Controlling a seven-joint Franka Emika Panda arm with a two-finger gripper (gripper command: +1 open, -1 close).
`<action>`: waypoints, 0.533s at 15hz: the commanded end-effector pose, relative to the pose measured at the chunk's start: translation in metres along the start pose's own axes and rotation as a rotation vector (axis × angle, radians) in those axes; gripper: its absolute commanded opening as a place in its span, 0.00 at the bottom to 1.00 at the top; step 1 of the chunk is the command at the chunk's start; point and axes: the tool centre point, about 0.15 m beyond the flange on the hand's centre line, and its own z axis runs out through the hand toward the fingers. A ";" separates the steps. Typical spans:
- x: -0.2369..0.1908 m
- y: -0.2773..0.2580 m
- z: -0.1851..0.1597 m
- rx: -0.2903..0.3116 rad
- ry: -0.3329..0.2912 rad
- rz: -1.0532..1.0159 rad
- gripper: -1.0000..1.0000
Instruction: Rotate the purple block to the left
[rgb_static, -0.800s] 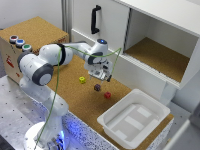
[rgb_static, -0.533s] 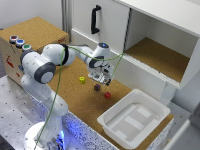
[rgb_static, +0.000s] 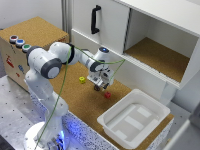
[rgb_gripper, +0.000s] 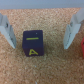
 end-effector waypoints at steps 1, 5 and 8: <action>0.007 -0.012 0.017 -0.022 -0.004 0.010 0.00; 0.003 -0.014 0.022 -0.014 -0.021 0.005 0.00; 0.000 -0.010 0.010 -0.007 0.002 0.001 0.00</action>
